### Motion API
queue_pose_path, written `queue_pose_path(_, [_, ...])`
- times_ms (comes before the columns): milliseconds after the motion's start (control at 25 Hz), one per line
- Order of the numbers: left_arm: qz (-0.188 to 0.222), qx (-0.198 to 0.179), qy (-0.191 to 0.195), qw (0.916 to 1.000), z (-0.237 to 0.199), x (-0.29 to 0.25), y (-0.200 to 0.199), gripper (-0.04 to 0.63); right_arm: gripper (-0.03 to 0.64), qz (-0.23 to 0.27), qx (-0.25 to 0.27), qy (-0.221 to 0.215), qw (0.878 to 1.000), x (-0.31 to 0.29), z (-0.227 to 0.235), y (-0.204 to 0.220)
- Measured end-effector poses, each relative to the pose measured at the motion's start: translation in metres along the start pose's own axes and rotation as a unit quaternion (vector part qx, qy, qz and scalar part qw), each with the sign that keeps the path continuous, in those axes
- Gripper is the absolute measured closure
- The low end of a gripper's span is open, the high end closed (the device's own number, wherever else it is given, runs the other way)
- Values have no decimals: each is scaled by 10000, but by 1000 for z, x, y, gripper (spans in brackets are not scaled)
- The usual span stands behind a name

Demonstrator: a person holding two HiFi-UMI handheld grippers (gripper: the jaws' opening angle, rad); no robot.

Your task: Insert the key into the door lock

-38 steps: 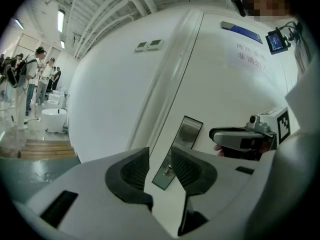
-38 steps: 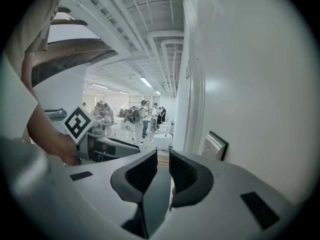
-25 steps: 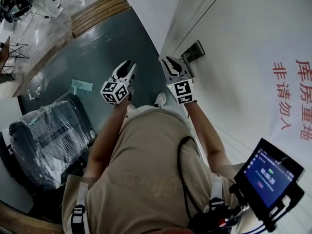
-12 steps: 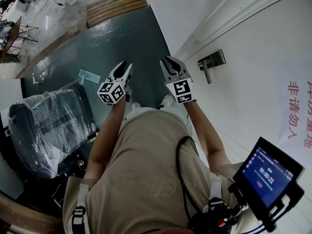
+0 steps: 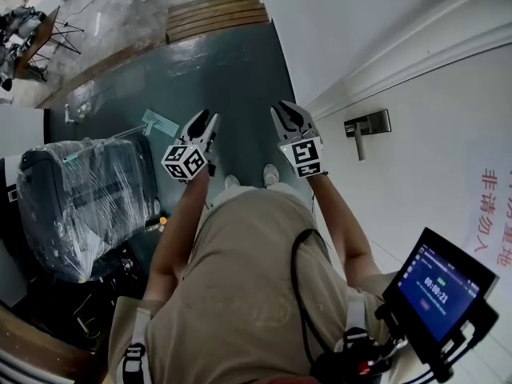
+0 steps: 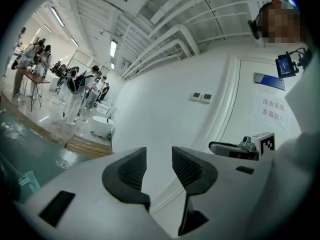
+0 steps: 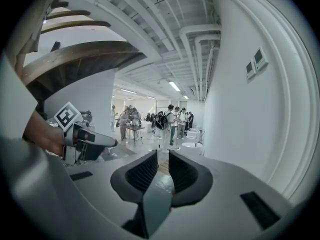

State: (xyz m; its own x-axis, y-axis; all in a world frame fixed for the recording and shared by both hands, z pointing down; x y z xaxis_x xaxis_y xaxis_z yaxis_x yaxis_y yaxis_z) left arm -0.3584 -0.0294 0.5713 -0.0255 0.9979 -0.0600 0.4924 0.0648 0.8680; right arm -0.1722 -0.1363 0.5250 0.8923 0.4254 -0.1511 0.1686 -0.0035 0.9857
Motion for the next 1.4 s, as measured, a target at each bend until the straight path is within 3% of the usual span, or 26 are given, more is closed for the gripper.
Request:
queue_pose_path(600, [272, 92, -438, 9986, -24, 21, -6, 442, 554, 1, 78, -324, 9994, -18, -9, -3])
queue_pose_path(1400, [196, 182, -543, 9982, -23, 18, 3, 443, 554, -80, 14, -356, 9993, -17, -3, 5])
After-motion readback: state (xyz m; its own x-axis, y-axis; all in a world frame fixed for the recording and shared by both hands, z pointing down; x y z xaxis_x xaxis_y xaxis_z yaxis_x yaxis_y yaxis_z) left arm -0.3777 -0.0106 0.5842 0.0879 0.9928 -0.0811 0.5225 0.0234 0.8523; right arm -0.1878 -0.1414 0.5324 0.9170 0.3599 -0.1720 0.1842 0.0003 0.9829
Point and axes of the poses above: the fingertips, and each gripper's own axes: x backward along the fingers, z to its right, y out of its underside, the point moved 4 cm from there along x, backward along the fingers, and after that the axes turned 9 degrees about z, right-handed, at the moved point
